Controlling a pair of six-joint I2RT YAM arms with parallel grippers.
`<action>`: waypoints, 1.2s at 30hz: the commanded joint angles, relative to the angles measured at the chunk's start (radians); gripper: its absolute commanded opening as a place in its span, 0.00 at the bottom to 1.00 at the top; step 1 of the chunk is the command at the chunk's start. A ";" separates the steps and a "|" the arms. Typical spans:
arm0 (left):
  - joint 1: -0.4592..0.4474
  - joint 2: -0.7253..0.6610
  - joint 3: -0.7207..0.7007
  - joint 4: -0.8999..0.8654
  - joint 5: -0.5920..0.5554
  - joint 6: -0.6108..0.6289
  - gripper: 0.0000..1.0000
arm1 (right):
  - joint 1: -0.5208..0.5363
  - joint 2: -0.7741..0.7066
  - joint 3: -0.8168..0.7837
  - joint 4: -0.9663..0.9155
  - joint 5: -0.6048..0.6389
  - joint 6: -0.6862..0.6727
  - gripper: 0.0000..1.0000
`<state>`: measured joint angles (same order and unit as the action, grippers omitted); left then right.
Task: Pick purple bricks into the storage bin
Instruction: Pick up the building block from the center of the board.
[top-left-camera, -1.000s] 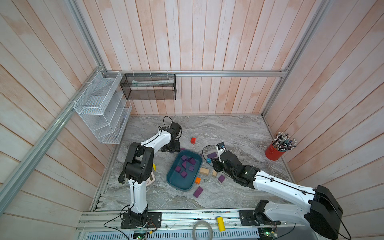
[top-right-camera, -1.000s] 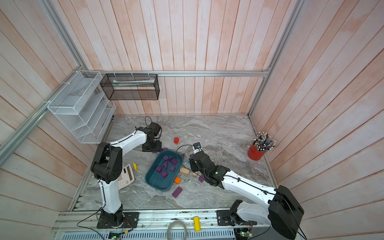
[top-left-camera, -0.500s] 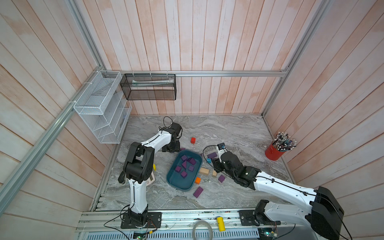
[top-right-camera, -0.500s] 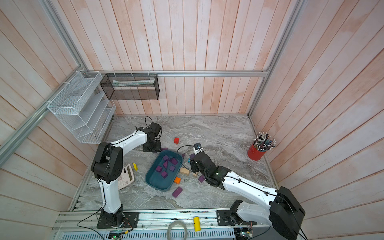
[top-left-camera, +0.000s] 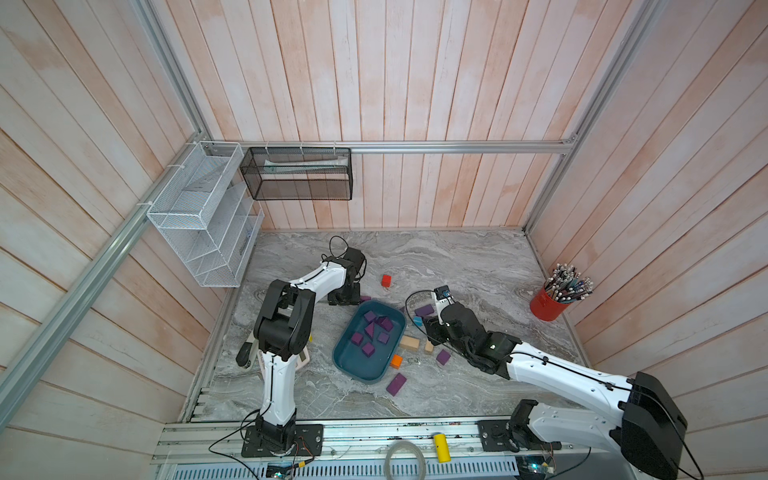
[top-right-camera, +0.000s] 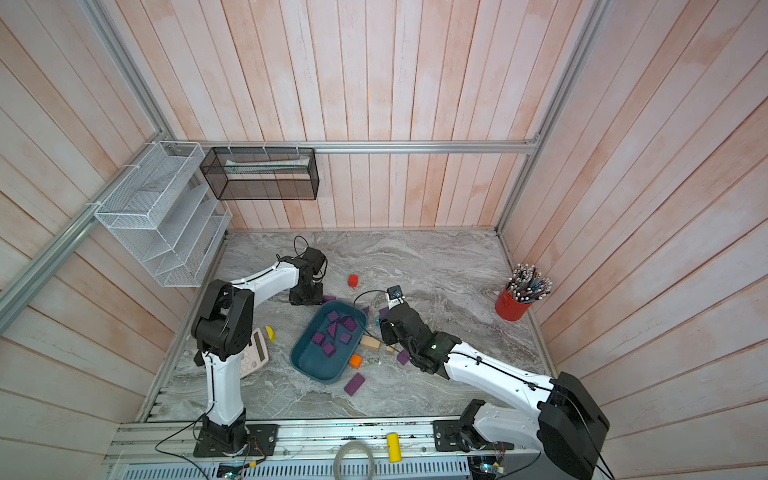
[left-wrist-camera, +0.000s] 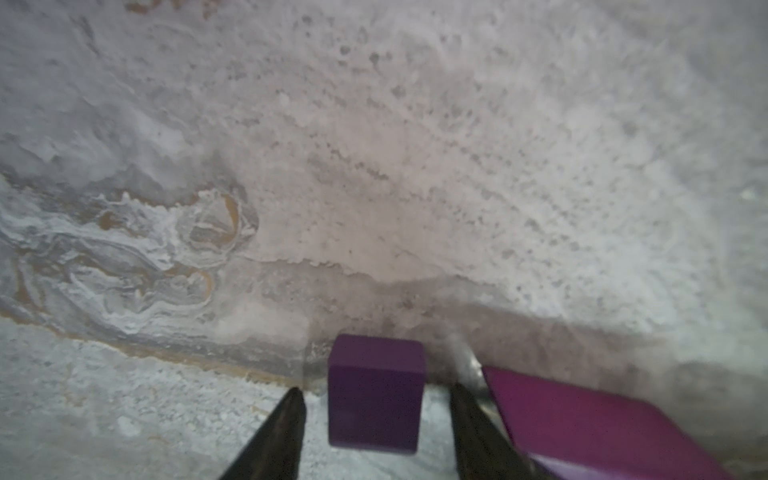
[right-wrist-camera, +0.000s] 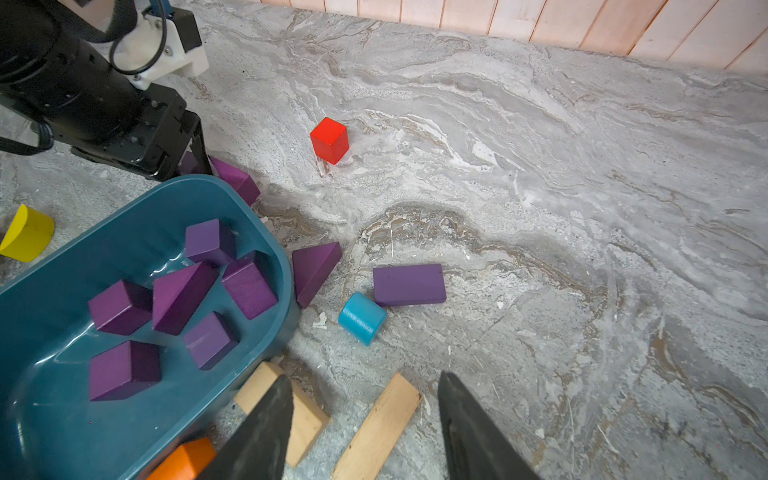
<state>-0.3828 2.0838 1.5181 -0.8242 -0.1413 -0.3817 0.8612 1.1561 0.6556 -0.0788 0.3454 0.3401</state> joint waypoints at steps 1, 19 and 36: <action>-0.004 0.036 0.025 0.015 -0.003 0.007 0.44 | -0.004 0.008 0.030 -0.018 0.000 0.006 0.58; 0.035 -0.047 0.054 -0.025 -0.014 0.030 0.25 | -0.004 0.043 0.051 -0.011 0.006 -0.009 0.58; 0.017 -0.313 -0.025 -0.065 0.028 0.008 0.26 | -0.010 0.085 0.068 0.008 0.002 -0.004 0.58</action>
<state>-0.3546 1.8172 1.5291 -0.8661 -0.1326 -0.3634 0.8600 1.2285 0.6907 -0.0784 0.3458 0.3363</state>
